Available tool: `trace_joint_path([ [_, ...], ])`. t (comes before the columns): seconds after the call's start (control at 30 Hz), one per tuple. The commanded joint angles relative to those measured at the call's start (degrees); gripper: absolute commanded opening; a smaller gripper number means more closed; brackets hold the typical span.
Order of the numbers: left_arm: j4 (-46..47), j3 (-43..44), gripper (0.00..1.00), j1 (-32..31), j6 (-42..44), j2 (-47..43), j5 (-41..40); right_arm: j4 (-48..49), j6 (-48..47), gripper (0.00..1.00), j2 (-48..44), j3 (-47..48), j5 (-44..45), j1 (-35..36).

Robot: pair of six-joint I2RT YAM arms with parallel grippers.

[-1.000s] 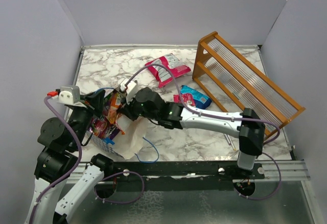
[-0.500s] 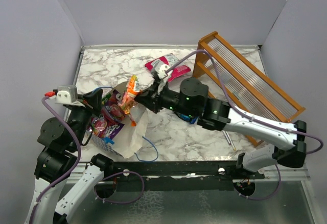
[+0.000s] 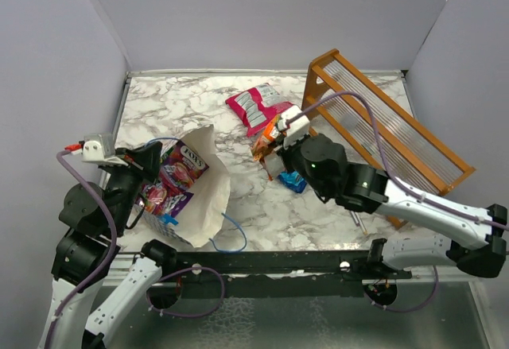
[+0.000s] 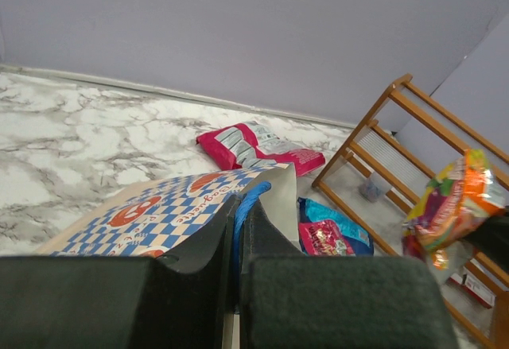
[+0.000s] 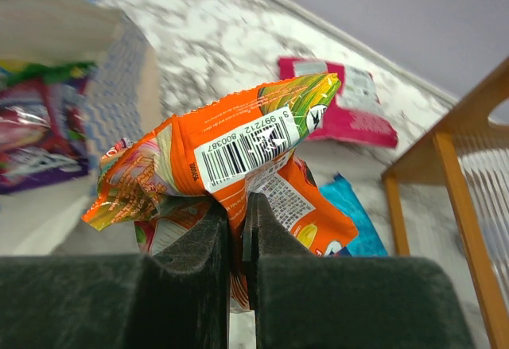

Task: Take the snacks out of the paper bag
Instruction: Place the snack at the center of the board.

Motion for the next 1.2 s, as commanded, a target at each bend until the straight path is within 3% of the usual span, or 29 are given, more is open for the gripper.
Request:
trace_joint_path([
  [0.0,-3.6,3.6,0.00,-0.3,-5.3,1.7,0.4,-4.9,1.3,0.01,6.8,1.1,2.6,-7.1],
  [0.2,-10.0,9.0,0.00,-0.4,-4.9,5.4,2.4,-10.1,0.4,0.02,17.3,6.3,-9.8,-19.9],
  [0.43,-12.3,10.2,0.00,-0.4,-3.1,5.1,12.6,-8.3,0.6,0.08,28.1,11.7,-15.6,-24.2],
  [0.63,-14.0,8.6,0.00,-0.3,-1.8,3.1,22.4,-8.1,0.2,0.23,36.7,18.1,-11.0,-26.2],
  [0.77,-12.3,5.7,0.00,-0.3,0.0,0.0,24.7,-12.1,2.0,0.44,40.7,23.1,-11.9,-26.5],
  [0.87,-10.4,1.5,0.00,-0.3,0.7,-2.6,25.0,-13.3,2.9,0.61,39.3,23.2,-17.8,-26.5],
  [1.0,-8.9,-3.3,0.00,-0.3,0.6,-4.9,23.4,-6.3,2.6,0.76,30.9,14.3,-33.4,-26.4],
  [1.17,-10.2,-5.9,0.00,-0.3,-2.4,-5.9,19.0,11.9,5.0,0.81,17.8,-1.8,-54.4,-25.9],
])
